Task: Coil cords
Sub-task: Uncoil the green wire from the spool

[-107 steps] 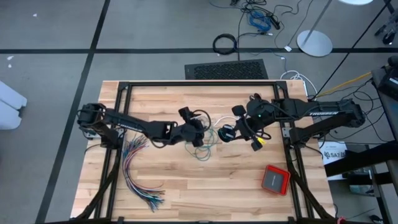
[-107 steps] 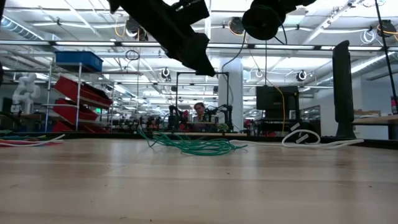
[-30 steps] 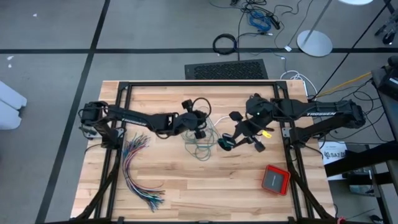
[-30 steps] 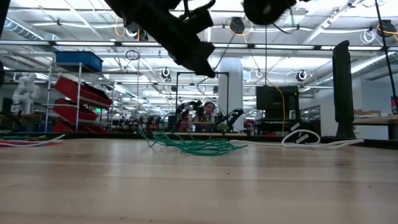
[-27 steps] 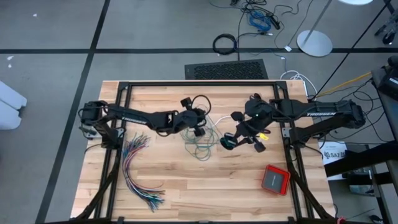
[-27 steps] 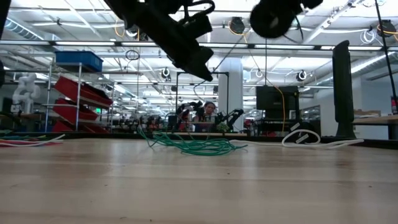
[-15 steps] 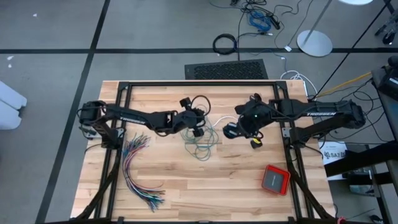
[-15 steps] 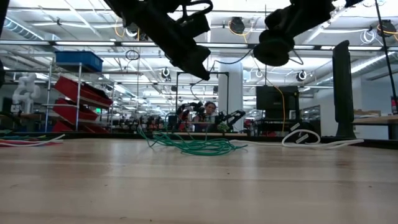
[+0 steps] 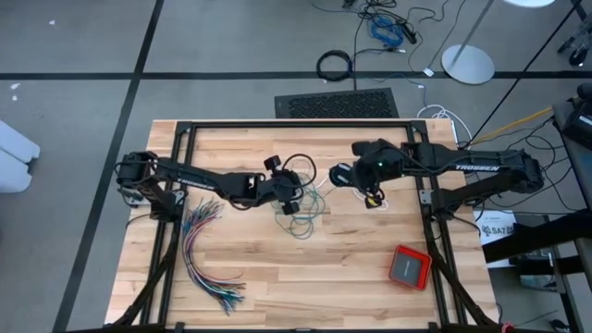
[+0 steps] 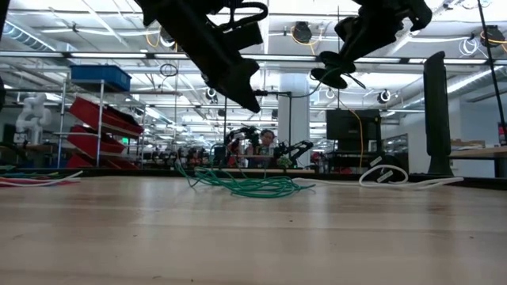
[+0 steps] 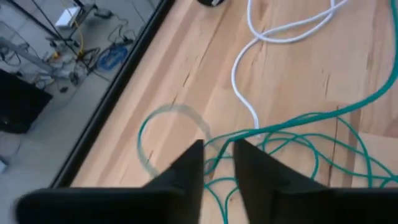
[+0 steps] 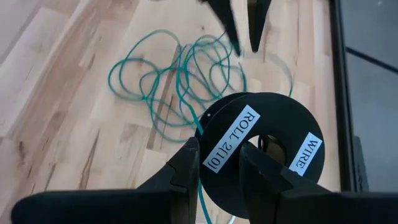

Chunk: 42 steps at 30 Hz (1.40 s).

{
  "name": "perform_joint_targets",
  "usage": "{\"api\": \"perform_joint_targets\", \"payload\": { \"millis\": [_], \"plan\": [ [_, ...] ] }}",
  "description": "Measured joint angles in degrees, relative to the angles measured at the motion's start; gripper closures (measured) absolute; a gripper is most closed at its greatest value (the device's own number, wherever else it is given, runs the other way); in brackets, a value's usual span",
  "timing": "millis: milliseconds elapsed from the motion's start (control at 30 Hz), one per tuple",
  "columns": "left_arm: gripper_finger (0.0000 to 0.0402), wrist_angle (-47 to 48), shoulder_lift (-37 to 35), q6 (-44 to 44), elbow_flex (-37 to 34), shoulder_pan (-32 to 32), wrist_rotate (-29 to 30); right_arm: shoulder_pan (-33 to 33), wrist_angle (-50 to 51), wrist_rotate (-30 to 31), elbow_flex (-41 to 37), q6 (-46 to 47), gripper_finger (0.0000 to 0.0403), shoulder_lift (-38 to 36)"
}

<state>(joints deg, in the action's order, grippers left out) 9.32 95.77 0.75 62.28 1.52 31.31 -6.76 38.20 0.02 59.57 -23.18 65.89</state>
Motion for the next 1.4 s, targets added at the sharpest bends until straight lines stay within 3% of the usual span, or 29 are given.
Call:
{"api": "perform_joint_targets", "payload": {
  "millis": [233, 367, 467, 633, 967, 1100, 1267, 1400],
  "plan": [
    [0.0159, 2.9, 0.0, 3.2, 0.0, 0.0, -0.2, 0.0, -2.7, 0.0, 0.0, 0.4, 0.0325, -2.1],
    [0.0124, -3.7, 0.0, 0.2, 0.0, 0.4, -6.2, 0.0, -4.0, -0.1, 0.0, 1.2, 0.0325, -4.3],
    [0.0124, -13.4, 0.0, -3.1, 0.0, 1.4, -9.8, 0.0, -5.3, -0.3, 0.0, 1.4, 0.0325, -5.6],
    [0.0154, -25.7, 0.0, -10.1, 0.0, 2.6, -9.7, 0.0, -5.9, -0.3, 0.0, 2.1, 0.0325, -6.4],
    [0.0215, -35.1, 4.2, -8.4, 0.0, 2.6, -17.0, 0.0, -11.1, -0.1, 0.0, 4.1, 0.0325, -6.4],
    [0.0216, -39.0, 6.2, -7.1, 0.0, 2.6, -16.3, 0.0, -12.7, -0.1, 0.0, 4.1, 0.0325, -6.2],
    [0.0217, -45.0, 7.0, -7.5, 0.0, 2.4, -10.3, 0.0, -12.7, -0.1, 0.0, 4.6, 0.0325, -4.9],
    [0.0217, -44.3, 7.0, -7.6, 1.1, 1.8, -7.4, 0.0, -12.7, -0.1, 0.0, 4.7, 0.0325, -3.6]
  ]
}}
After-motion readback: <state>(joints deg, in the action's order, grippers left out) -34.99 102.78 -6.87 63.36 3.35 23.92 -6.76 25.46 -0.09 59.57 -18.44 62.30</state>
